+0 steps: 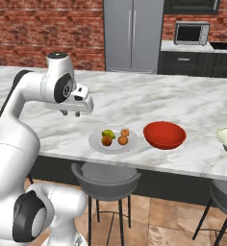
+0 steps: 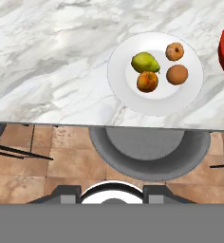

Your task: Take the fruits from the plate on the dining counter and place two fruits in each bowl.

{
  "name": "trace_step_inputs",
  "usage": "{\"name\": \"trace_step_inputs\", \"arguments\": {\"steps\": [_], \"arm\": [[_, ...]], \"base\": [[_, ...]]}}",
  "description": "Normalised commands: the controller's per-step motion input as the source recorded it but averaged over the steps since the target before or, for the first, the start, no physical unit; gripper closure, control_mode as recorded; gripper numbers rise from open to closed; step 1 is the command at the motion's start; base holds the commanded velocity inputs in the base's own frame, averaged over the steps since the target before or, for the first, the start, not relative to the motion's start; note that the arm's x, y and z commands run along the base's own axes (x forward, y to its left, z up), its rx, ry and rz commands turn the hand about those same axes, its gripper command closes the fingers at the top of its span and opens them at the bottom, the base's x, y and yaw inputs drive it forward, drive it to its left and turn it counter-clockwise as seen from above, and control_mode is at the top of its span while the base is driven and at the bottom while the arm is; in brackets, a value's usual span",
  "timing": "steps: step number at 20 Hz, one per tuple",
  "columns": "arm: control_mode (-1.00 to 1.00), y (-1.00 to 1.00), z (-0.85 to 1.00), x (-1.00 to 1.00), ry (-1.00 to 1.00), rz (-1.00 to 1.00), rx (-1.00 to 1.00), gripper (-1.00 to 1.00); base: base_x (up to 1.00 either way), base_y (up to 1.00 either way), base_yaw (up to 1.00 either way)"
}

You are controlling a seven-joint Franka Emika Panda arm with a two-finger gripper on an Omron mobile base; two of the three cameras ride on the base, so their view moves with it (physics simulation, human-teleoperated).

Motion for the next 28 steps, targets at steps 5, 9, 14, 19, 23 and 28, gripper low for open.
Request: {"name": "trace_step_inputs", "arguments": {"steps": [5, 9, 14, 19, 23, 28], "arm": [[-1.00, -0.11, -0.12, -0.09, 0.00, 0.00, 0.00, -1.00], [-1.00, -0.25, -0.27, -0.16, 0.00, -0.01, 0.00, -1.00], [-1.00, -0.25, -0.28, -0.02, 0.05, -0.05, 0.00, -1.00], [-1.00, -0.20, -0.26, 0.02, 0.08, -0.07, 0.00, -1.00], [-1.00, -0.09, -0.23, 0.09, 0.13, -0.11, 0.00, -1.00], [-1.00, -0.01, -0.19, 0.14, 0.17, -0.06, -0.04, -1.00]], "base": [[0.00, 0.00, 0.00], [0.00, 0.00, 0.00], [0.00, 0.00, 0.00], [0.00, 0.00, 0.00], [0.00, 0.00, 0.00], [0.00, 0.00, 0.00]]}}
